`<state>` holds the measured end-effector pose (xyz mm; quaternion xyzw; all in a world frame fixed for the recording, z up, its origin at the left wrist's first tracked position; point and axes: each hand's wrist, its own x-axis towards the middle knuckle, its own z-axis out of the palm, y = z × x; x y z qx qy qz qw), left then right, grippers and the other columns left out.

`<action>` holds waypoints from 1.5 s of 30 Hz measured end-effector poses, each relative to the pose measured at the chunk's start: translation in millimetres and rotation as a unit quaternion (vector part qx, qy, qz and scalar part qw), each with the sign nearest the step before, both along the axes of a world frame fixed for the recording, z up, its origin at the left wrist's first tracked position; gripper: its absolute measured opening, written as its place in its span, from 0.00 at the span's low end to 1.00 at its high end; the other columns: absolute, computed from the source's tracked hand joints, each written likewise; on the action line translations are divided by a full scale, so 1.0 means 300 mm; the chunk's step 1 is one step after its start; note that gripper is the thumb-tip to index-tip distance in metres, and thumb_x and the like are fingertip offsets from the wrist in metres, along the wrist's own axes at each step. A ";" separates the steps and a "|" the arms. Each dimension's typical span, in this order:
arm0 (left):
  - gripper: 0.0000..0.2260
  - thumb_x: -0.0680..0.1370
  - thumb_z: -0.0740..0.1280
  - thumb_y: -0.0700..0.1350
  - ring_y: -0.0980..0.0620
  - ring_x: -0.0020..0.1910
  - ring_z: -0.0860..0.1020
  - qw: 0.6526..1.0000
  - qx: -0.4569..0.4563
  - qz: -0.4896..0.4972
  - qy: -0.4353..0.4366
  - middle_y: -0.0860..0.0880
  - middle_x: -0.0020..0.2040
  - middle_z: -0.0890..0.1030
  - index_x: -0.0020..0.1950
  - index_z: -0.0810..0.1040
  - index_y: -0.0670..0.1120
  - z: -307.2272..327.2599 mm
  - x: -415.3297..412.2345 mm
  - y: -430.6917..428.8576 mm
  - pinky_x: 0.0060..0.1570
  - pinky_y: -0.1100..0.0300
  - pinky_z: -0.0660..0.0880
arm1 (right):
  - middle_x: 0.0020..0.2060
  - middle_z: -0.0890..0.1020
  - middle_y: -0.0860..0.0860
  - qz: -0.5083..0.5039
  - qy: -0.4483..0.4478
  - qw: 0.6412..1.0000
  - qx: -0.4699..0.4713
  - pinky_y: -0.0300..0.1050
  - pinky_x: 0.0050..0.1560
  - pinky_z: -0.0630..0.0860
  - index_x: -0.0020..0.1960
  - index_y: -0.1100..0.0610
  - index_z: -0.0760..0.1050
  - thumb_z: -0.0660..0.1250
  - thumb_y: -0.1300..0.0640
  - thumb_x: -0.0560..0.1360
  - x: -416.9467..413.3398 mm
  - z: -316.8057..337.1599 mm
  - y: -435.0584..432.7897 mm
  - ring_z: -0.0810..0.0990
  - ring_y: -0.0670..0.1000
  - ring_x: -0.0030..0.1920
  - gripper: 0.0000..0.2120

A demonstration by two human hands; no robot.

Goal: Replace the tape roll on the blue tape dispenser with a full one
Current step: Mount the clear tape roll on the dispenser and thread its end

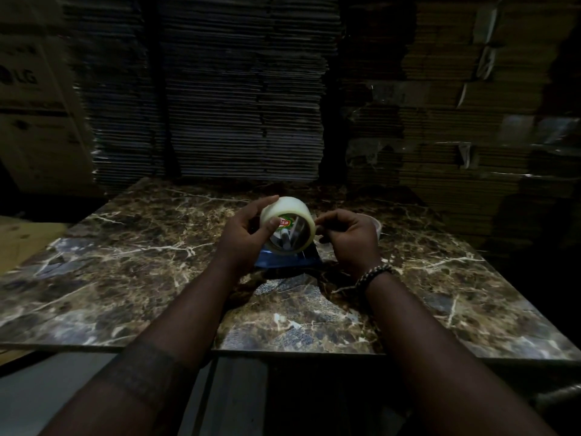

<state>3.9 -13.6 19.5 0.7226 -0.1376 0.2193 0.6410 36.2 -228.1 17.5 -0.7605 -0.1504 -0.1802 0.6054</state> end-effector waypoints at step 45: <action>0.26 0.70 0.69 0.32 0.68 0.50 0.81 0.996 0.061 0.066 0.002 0.50 0.58 0.83 0.64 0.81 0.53 -0.031 0.027 0.021 0.43 0.68 0.79 | 0.53 0.85 0.59 0.056 -0.094 0.994 -0.015 0.47 0.45 0.84 0.47 0.61 0.83 0.73 0.75 0.72 0.045 -0.038 -0.003 0.86 0.56 0.51 0.11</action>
